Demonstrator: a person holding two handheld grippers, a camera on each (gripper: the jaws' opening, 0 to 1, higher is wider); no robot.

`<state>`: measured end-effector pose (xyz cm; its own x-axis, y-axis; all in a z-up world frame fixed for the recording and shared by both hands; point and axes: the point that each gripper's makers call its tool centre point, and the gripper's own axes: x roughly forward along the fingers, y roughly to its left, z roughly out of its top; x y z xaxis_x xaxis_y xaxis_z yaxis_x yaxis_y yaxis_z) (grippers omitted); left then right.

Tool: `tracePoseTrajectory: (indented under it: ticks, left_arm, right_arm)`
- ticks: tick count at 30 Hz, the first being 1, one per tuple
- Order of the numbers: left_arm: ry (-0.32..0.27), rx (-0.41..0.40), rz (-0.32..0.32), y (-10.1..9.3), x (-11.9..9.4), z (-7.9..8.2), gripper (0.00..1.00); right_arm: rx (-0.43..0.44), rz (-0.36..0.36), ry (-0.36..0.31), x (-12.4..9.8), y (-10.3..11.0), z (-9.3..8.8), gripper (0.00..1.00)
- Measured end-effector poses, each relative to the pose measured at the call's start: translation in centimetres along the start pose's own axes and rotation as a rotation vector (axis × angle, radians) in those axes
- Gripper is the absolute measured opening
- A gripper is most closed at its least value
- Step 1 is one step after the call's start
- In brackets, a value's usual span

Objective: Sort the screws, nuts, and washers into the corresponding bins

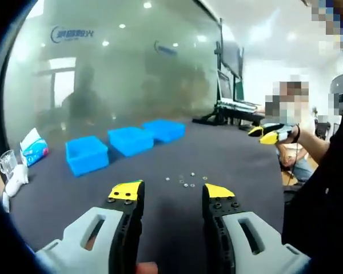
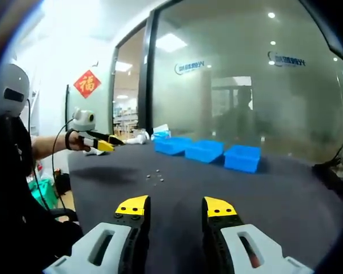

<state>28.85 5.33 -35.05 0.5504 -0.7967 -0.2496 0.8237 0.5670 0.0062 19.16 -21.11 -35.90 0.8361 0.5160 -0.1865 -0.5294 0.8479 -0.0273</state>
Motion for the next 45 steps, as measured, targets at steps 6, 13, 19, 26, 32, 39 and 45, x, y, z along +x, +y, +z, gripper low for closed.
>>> tracePoseTrajectory:
  ticks: [6,13,19,26,32,39,45]
  left_arm:
    - [0.038,0.013,-0.040,-0.3,1.2,-0.1,0.41]
    - [0.099,0.076,-0.082,0.4,3.3,0.4,0.41]
    - [0.156,0.074,-0.121,1.2,6.0,0.8,0.39]
    - [0.246,0.102,-0.161,1.2,8.3,-0.4,0.39]
    - [0.333,0.108,-0.158,1.6,10.0,-1.7,0.37]
    - [0.393,0.107,-0.168,1.3,11.6,-3.0,0.37]
    - [0.438,0.087,-0.190,0.6,12.2,-3.9,0.37]
  right_arm:
    - [-0.001,0.007,0.005,0.1,0.3,-0.3,0.33]
    - [-0.004,0.009,0.013,0.1,0.3,-0.5,0.33]
    - [-0.011,0.008,0.005,0.2,0.4,-0.3,0.32]
    - [-0.008,0.006,0.004,0.1,0.5,-0.4,0.32]
    - [-0.019,0.014,0.011,0.1,0.6,-0.7,0.32]
    - [-0.007,0.021,0.011,0.2,0.9,-1.1,0.32]
    - [-0.004,0.016,0.008,-0.1,0.7,-1.0,0.32]
